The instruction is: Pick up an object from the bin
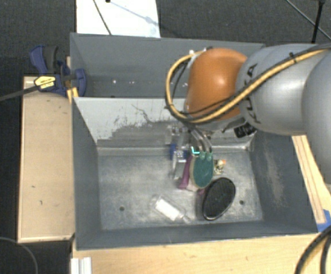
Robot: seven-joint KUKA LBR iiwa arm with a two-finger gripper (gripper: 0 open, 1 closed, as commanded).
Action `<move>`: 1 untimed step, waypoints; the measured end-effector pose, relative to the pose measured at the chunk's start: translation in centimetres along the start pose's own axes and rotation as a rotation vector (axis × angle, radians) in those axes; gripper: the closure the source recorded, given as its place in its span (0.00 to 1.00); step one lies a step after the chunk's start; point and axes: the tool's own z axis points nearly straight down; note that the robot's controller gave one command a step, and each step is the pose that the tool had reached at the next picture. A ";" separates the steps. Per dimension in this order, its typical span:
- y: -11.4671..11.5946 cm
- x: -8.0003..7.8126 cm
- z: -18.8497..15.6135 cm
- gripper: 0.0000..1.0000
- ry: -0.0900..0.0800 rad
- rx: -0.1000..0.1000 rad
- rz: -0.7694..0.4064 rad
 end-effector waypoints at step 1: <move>-4.9 0.1 0.1 0.00 -0.005 0.002 -0.496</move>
Offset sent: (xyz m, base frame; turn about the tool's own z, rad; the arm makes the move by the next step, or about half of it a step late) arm -0.0016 -0.0481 -0.0016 -0.4985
